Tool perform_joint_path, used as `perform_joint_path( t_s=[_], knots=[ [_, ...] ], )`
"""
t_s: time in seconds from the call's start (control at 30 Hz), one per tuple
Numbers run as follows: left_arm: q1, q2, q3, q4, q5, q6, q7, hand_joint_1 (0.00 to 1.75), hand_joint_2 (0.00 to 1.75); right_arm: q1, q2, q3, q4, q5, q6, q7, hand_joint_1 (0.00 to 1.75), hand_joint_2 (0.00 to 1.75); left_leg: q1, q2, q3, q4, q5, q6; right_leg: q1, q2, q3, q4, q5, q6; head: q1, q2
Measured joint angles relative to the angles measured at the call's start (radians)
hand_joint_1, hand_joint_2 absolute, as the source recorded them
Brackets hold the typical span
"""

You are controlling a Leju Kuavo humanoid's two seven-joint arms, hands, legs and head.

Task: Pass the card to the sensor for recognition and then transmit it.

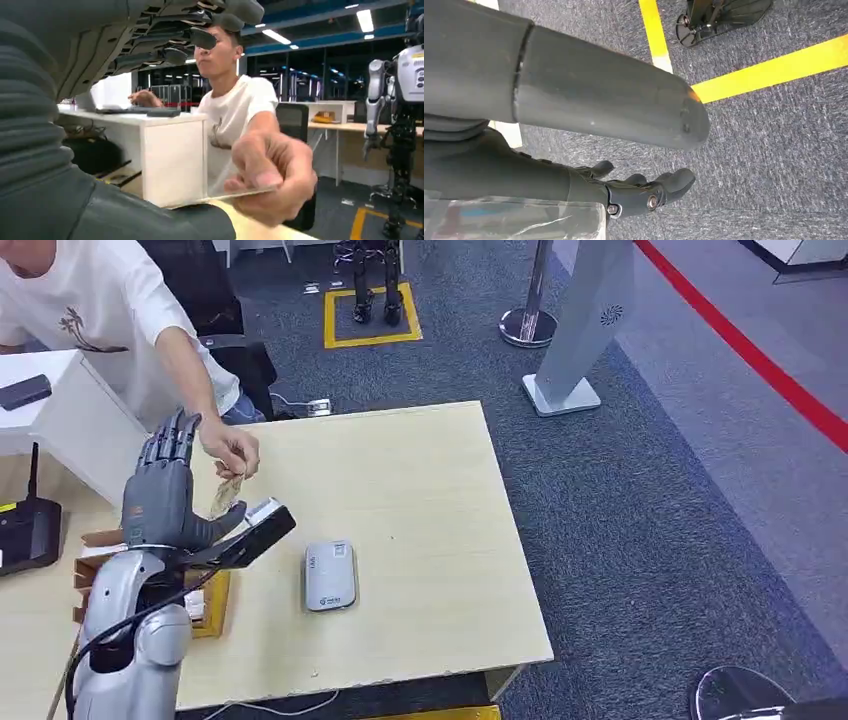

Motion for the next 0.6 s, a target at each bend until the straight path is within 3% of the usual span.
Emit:
perform_joint_path(
  t_s=[0.07,0.23,0.37,0.6],
  knots=[
    [-0.013,0.013,0.000,0.011,-0.027,-0.005,0.011,0.00,1.75,0.000,0.000,0.000,0.000,0.002,0.000,-0.001,0.00,1.75,0.000,0.000,0.000,0.000,0.000,0.000,0.000,0.000,0.000,0.000,0.000,0.000,0.000,0.000],
    [-0.093,0.057,-0.027,0.086,-0.224,-0.029,0.079,0.00,1.75,-0.003,0.000,0.002,0.000,0.006,0.002,-0.007,0.00,1.75,0.000,0.000,0.000,0.000,0.000,0.000,0.000,0.000,-0.001,-0.001,0.000,0.000,0.000,0.000],
    [-0.161,0.098,-0.099,0.157,-0.239,-0.033,0.149,0.00,1.75,-0.004,0.000,0.006,0.001,0.016,0.008,-0.008,0.00,1.75,0.000,0.000,0.000,0.000,0.000,0.000,0.000,0.000,-0.001,-0.001,0.001,0.000,0.000,0.000],
    [-0.208,0.108,-0.152,0.238,-0.243,-0.038,0.136,0.00,1.75,-0.007,0.000,0.019,0.006,0.026,0.014,-0.007,0.00,1.75,0.000,0.001,0.000,0.000,0.000,0.000,0.000,0.001,-0.001,-0.001,0.001,0.000,0.000,0.000]
  ],
)
